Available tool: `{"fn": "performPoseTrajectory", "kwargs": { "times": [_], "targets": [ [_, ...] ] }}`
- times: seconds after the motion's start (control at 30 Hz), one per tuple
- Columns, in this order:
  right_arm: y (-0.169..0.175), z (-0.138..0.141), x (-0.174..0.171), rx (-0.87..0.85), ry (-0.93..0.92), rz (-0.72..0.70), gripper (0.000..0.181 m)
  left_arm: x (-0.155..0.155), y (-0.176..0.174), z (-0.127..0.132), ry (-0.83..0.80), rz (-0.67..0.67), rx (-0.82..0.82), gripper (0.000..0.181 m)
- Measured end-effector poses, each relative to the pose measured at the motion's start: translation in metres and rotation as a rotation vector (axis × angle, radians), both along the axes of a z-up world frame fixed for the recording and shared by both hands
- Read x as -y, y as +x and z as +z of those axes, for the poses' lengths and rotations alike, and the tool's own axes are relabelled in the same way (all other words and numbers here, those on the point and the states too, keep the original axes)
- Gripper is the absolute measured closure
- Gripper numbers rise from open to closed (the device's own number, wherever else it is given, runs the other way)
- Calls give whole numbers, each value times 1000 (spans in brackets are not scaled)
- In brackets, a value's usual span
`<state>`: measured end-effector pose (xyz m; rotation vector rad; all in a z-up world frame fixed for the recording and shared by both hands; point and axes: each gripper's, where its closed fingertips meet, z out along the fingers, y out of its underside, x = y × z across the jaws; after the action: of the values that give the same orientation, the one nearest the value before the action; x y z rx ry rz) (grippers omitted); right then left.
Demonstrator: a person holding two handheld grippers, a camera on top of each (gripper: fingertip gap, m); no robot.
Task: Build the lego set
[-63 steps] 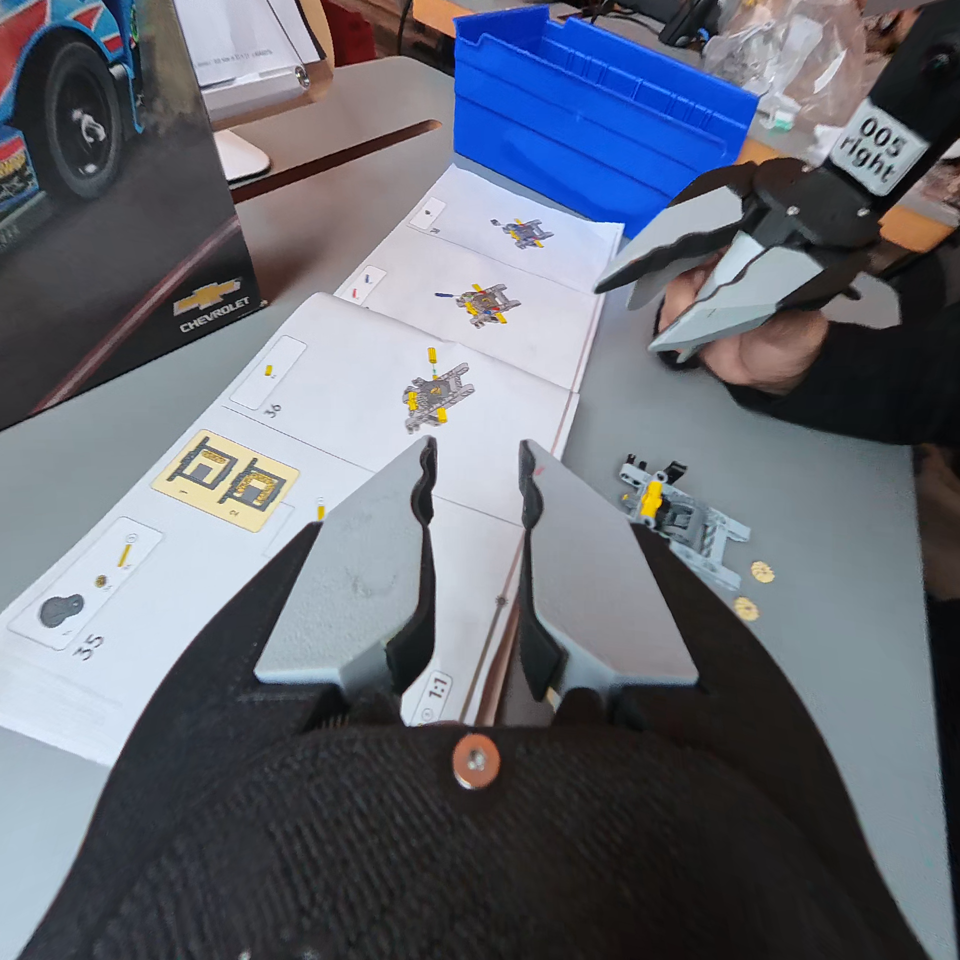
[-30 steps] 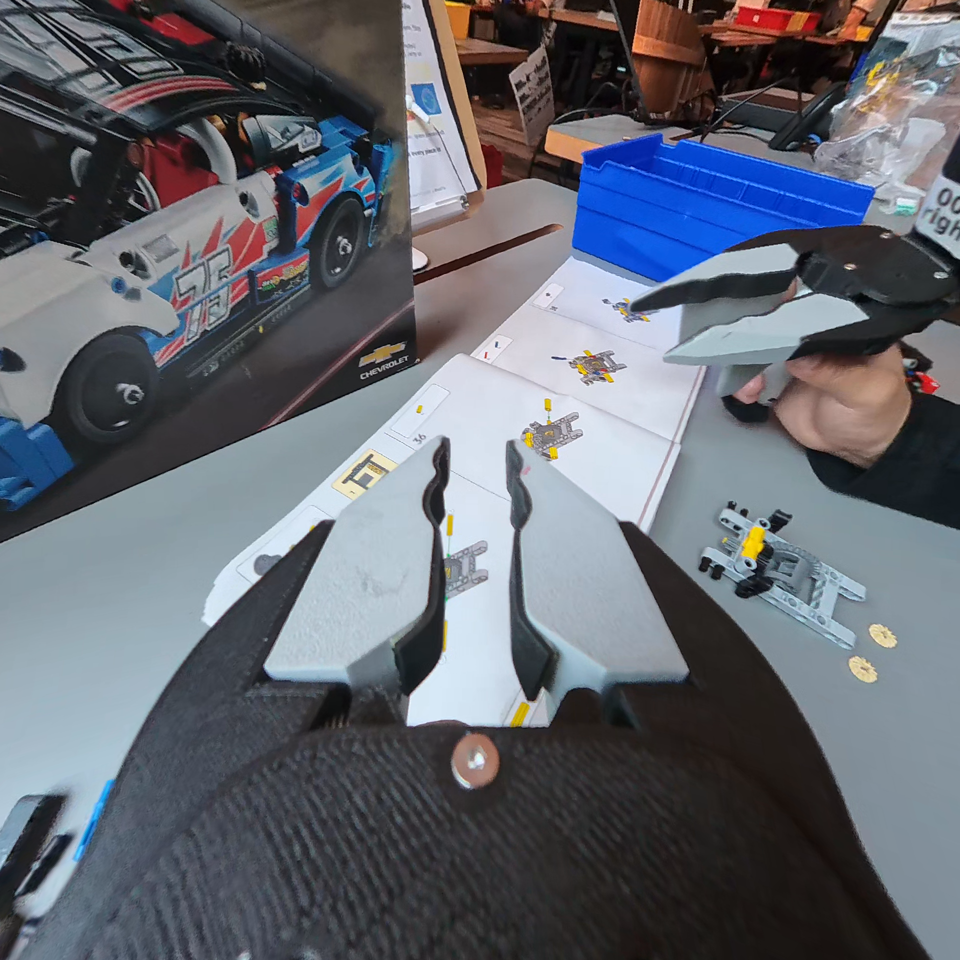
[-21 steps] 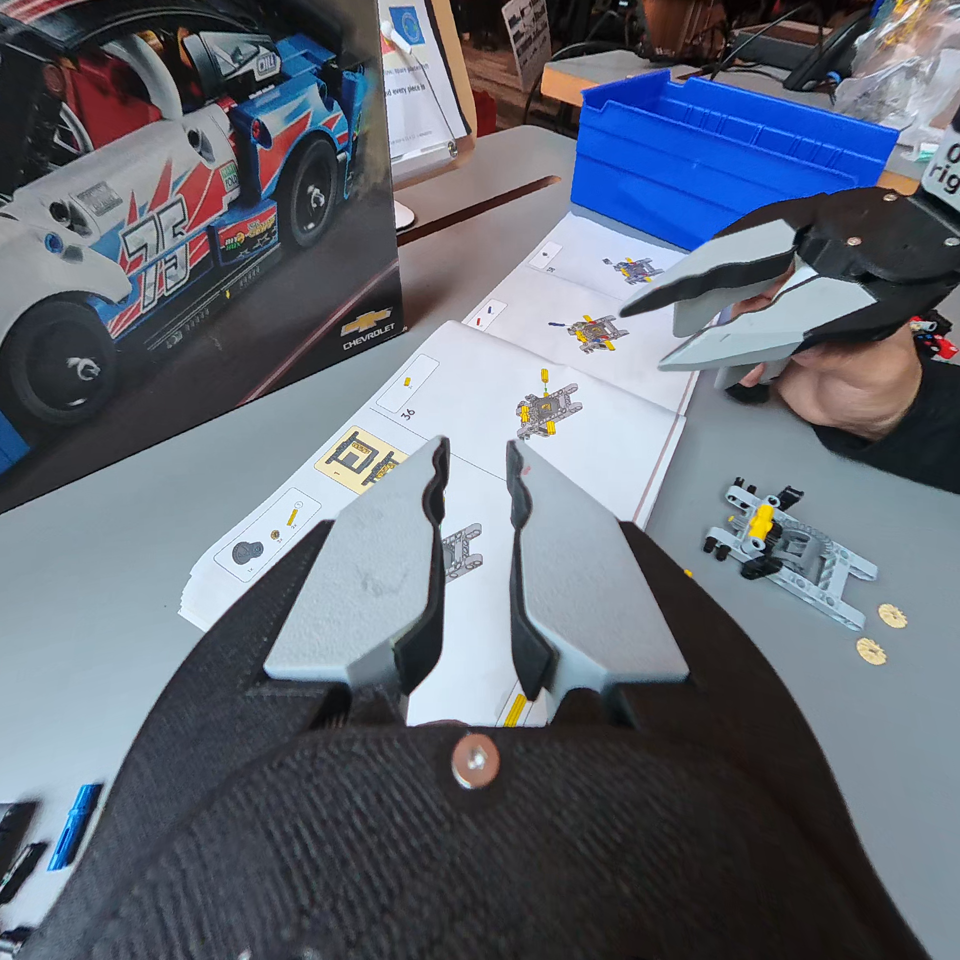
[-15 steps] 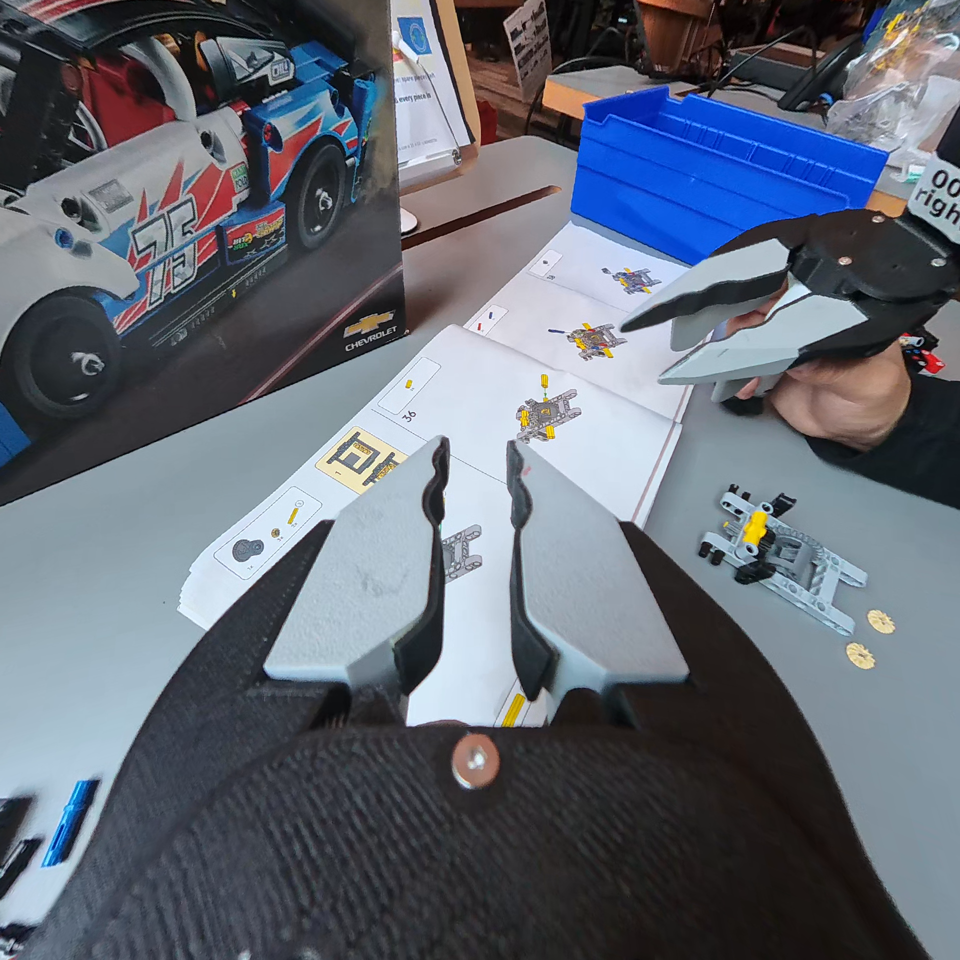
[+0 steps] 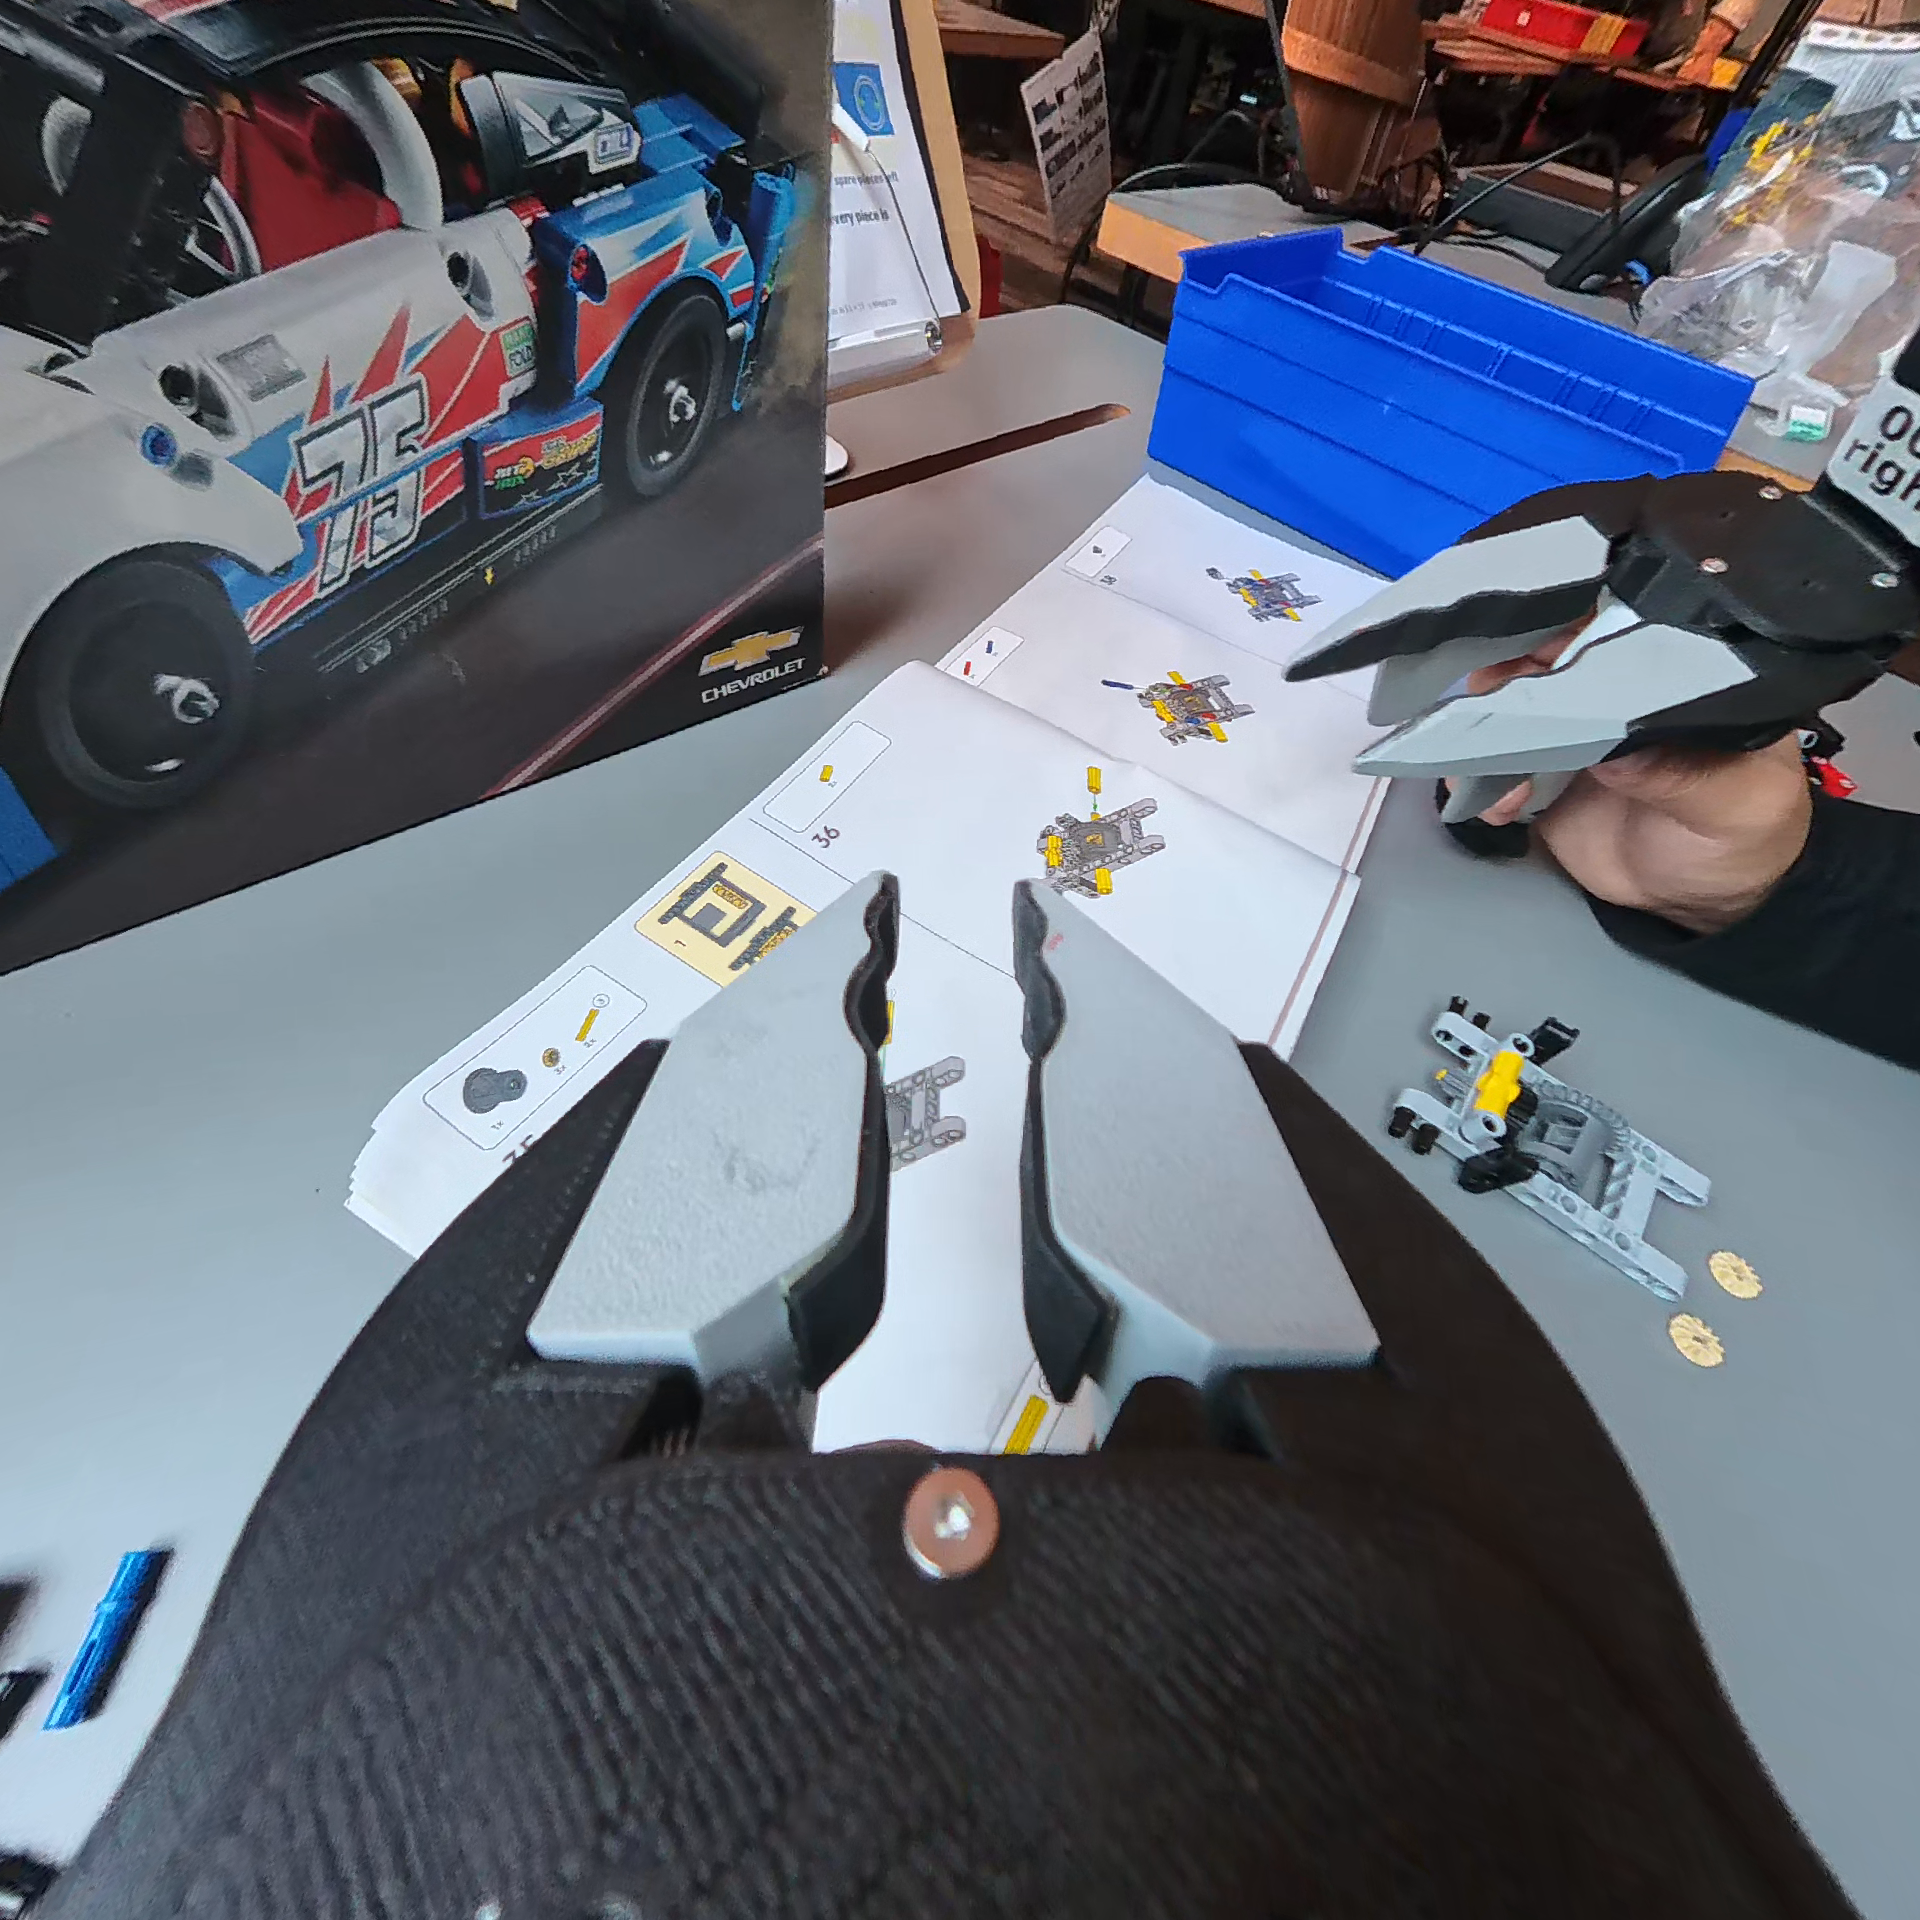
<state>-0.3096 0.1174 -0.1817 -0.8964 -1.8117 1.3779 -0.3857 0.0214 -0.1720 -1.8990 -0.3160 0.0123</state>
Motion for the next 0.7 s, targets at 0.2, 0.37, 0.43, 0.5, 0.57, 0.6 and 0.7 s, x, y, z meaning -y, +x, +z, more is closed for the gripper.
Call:
{"fn": "performPoseTrajectory", "kwargs": {
  "times": [0.2, 0.37, 0.43, 0.5, 0.57, 0.6, 0.7],
  "targets": [
    [1, -1, 5, 5, -3, 19, 153, 8, -11, 3, 0, 51, -27, 163],
    [1, -1, 7, 2, -3, 27, 154, 9, -14, 5, 32, 48, 22, 163],
    [1, 0, 6, -1, -6, 26, 154, 7, -10, 3, 31, 31, 36, 162],
    [2, 1, 6, -2, -14, 28, 154, 4, -6, 0, 16, 19, 29, 162],
    [3, 2, 7, -5, -22, 34, 154, 2, -3, -3, 4, 8, 20, 162],
    [4, 4, 8, -10, -29, 39, 154, 0, -1, -4, -2, 2, 18, 163],
    [8, 9, 11, -30, -39, 59, 153, -2, 3, -7, -13, -18, 20, 162]
  ]
}}
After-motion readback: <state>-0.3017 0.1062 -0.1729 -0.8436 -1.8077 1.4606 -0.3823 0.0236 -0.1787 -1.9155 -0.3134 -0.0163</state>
